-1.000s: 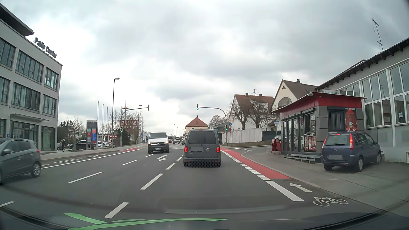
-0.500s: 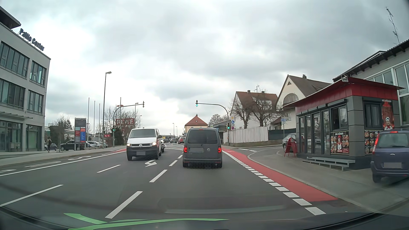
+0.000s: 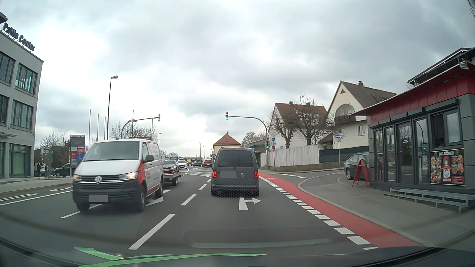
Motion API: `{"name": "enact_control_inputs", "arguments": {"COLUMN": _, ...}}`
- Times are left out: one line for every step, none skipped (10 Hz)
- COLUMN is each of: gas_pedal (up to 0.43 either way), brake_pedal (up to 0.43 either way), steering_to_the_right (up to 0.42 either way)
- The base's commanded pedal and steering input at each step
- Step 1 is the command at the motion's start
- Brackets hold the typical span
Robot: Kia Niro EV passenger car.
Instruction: Follow the waypoints while adhering to traffic rules and regulations
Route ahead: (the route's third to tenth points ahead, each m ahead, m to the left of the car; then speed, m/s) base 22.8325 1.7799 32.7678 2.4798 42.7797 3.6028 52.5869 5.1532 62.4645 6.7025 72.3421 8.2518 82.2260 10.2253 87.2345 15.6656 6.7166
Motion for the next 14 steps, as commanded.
{"name": "enact_control_inputs", "arguments": {"gas_pedal": 0.0, "brake_pedal": 0.0, "steering_to_the_right": 0.003}}
{"name": "enact_control_inputs", "arguments": {"gas_pedal": 0.008, "brake_pedal": 0.0, "steering_to_the_right": 0.003}}
{"name": "enact_control_inputs", "arguments": {"gas_pedal": 0.039, "brake_pedal": 0.0, "steering_to_the_right": 0.002}}
{"name": "enact_control_inputs", "arguments": {"gas_pedal": 0.047, "brake_pedal": 0.0, "steering_to_the_right": 0.002}}
{"name": "enact_control_inputs", "arguments": {"gas_pedal": 0.047, "brake_pedal": 0.0, "steering_to_the_right": 0.002}}
{"name": "enact_control_inputs", "arguments": {"gas_pedal": 0.059, "brake_pedal": 0.0, "steering_to_the_right": 0.001}}
{"name": "enact_control_inputs", "arguments": {"gas_pedal": 0.067, "brake_pedal": 0.0, "steering_to_the_right": 0.001}}
{"name": "enact_control_inputs", "arguments": {"gas_pedal": 0.087, "brake_pedal": 0.0, "steering_to_the_right": 0.0}}
{"name": "enact_control_inputs", "arguments": {"gas_pedal": 0.098, "brake_pedal": 0.0, "steering_to_the_right": 0.0}}
{"name": "enact_control_inputs", "arguments": {"gas_pedal": 0.11, "brake_pedal": 0.0, "steering_to_the_right": -0.003}}
{"name": "enact_control_inputs", "arguments": {"gas_pedal": 0.13, "brake_pedal": 0.0, "steering_to_the_right": -0.006}}
{"name": "enact_control_inputs", "arguments": {"gas_pedal": 0.157, "brake_pedal": 0.0, "steering_to_the_right": -0.006}}
{"name": "enact_control_inputs", "arguments": {"gas_pedal": 0.169, "brake_pedal": 0.0, "steering_to_the_right": -0.007}}
{"name": "enact_control_inputs", "arguments": {"gas_pedal": 0.177, "brake_pedal": 0.0, "steering_to_the_right": -0.008}}
